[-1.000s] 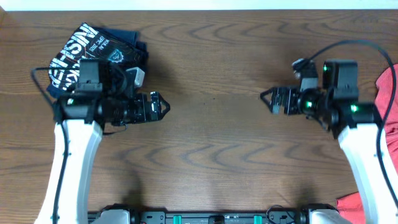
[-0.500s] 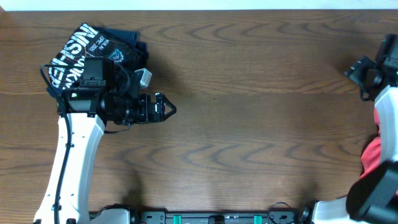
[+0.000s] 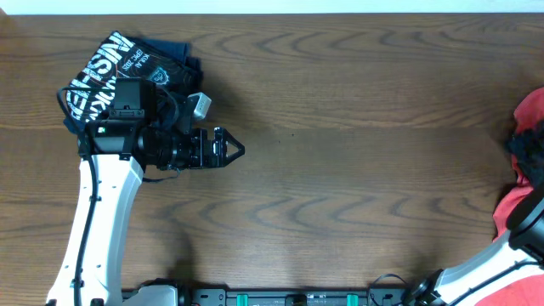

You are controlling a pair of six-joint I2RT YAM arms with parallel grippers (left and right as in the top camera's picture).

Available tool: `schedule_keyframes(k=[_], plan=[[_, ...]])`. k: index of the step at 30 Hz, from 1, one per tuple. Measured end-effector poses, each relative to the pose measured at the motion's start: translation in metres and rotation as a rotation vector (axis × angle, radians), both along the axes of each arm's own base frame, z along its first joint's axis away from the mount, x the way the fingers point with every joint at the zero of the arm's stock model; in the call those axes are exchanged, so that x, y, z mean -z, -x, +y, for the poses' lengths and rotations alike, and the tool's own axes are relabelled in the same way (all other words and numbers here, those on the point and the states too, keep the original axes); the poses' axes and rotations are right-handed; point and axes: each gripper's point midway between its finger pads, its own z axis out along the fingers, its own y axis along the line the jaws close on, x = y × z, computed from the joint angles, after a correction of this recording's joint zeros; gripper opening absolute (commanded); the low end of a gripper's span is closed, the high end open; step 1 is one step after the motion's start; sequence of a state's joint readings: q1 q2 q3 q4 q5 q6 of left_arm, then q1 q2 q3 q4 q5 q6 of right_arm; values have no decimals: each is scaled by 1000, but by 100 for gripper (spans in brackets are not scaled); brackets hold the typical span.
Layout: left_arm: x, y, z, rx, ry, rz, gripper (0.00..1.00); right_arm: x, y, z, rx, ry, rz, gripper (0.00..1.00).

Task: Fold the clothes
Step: 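Reach the right gripper to the coral-red shirt and grasp it, then drag the red shirt leftward with the right gripper onto the table center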

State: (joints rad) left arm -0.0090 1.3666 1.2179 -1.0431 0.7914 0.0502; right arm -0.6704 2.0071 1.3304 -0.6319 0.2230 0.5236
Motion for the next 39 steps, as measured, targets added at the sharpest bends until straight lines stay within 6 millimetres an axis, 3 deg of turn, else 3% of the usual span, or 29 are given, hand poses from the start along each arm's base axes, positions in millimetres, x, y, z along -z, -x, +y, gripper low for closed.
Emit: schedule_keyframes(k=[4, 6, 9, 12, 16, 21, 23, 25, 29, 31, 34, 37, 39], plan=[[0, 0, 0, 1, 3, -1, 98, 15, 4, -2, 29, -88, -41, 26], [-1, 0, -1, 2, 7, -3, 98, 15, 1, -1, 22, -110, -66, 10], [-1, 0, -1, 2, 8, 1, 98, 14, -15, 5, -29, -157, -142, 1], [-1, 1, -1, 3, 11, 5, 98, 7, -42, 21, -126, -218, -250, 1], [-1, 1, -2, 4, 13, 5, 98, -34, -87, 61, -315, -272, -432, 1], [-2, 2, -2, 4, 13, 7, 98, -136, -135, 159, -635, -257, -643, 1], [-4, 3, -2, 4, 13, 1, 98, -165, -143, 213, -770, -270, -686, 1], [-11, 4, -2, 5, 12, -15, 98, -179, -146, 266, -890, -305, -701, 1], [-41, 4, -1, 6, 8, -110, 98, -175, -138, 371, -1107, -404, -660, 1], [-66, 5, 2, -2, -3, -189, 98, -167, -125, 431, -1232, -451, -621, 1], [-99, 9, 6, -14, -23, -308, 98, -154, -101, 499, -1377, -503, -565, 4], [-127, 20, 10, -29, -49, -419, 98, -141, -65, 565, -1537, -538, -511, 15], [-136, 26, 13, -42, -69, -461, 98, -136, -39, 599, -1642, -546, -482, 31]])
